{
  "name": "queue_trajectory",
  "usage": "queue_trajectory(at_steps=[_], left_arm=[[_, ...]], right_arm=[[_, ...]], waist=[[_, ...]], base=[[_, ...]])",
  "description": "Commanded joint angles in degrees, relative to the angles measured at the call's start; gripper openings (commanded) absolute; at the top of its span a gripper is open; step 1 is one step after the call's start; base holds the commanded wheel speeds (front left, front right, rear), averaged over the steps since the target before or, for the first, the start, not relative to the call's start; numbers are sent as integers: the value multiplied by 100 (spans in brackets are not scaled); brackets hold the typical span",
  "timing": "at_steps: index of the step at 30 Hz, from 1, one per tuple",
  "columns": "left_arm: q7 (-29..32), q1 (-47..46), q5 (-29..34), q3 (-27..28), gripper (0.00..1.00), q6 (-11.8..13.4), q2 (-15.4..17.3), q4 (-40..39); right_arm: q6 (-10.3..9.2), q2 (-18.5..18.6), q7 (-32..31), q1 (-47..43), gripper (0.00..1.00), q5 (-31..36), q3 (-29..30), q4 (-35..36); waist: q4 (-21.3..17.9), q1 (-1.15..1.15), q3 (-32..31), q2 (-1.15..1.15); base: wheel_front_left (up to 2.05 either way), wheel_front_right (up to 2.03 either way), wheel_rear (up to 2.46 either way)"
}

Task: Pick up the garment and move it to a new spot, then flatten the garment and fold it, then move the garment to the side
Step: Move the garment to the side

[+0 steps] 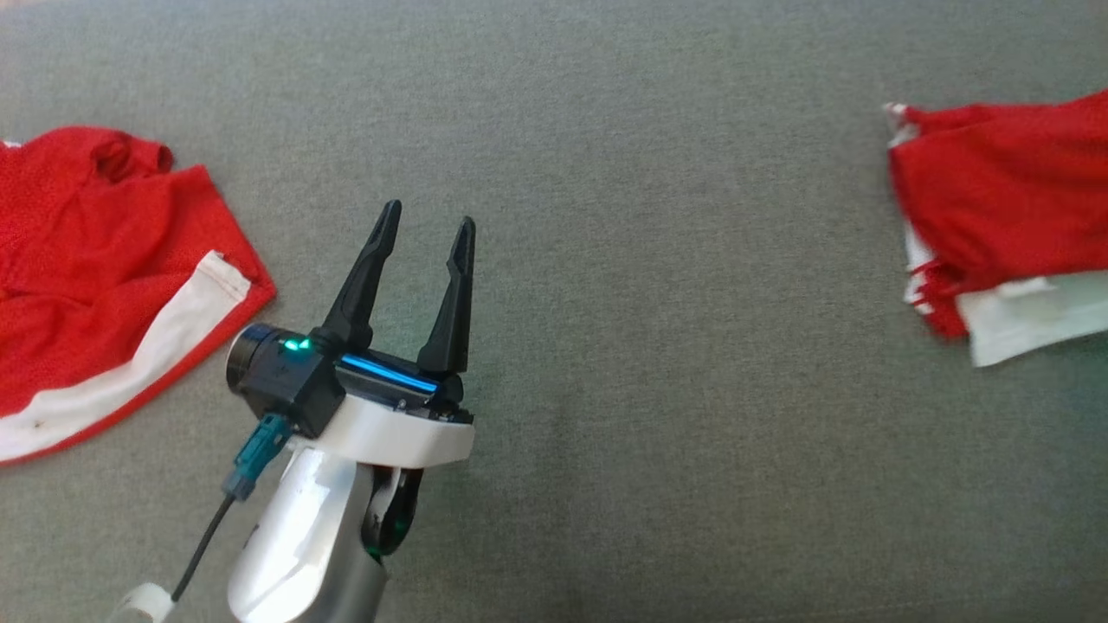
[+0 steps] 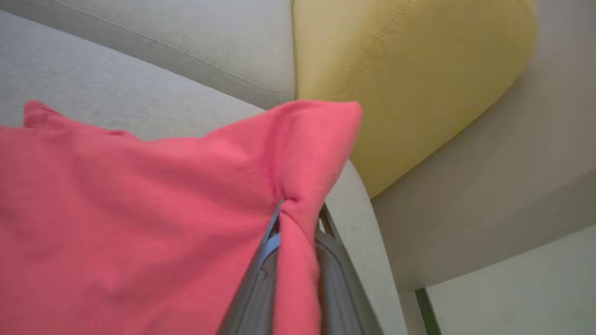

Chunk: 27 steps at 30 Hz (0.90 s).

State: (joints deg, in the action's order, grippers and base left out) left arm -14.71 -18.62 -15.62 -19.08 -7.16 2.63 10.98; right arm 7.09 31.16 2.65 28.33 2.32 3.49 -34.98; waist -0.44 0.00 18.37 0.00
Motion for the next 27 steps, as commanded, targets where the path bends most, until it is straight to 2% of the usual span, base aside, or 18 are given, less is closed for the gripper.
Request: queue_trajectory(at_steps=[1,7,15,16,17,18,24,27], left_arm=[[-29,-175,9,180,100,-32,26,-185],[-29,-181,-6,273,100,-32,27,-190],[-29,-128,-26,294,100,-33,26,-193],[-29,-117,-29,295,100,-33,26,-189],[-29,-106,-32,299,100,-33,26,-184],[-29,-94,-36,307,100,-33,26,-179],[-29,-1,-68,351,100,-33,25,-145],[-29,106,-120,472,100,-33,25,-174]], right_arm=[[40,214,95,126,0,-33,10,97],[40,365,264,378,0,105,451,-318],[40,289,384,520,0,311,678,-566],[40,258,389,535,7,330,705,-580],[40,230,405,542,82,360,724,-580],[40,189,416,547,100,365,756,-583],[40,-78,533,485,100,344,807,-439],[40,-450,579,426,100,260,713,-95]], waist=[[39,0,56,0],[117,0,120,0],[139,0,101,0],[138,0,88,0],[136,0,71,0],[132,0,48,0],[108,0,-172,0],[71,0,-388,0]], base=[[0,0,0],[0,0,0],[0,0,0],[0,0,0],[0,0,0],[0,0,0],[0,0,0],[0,0,0]])
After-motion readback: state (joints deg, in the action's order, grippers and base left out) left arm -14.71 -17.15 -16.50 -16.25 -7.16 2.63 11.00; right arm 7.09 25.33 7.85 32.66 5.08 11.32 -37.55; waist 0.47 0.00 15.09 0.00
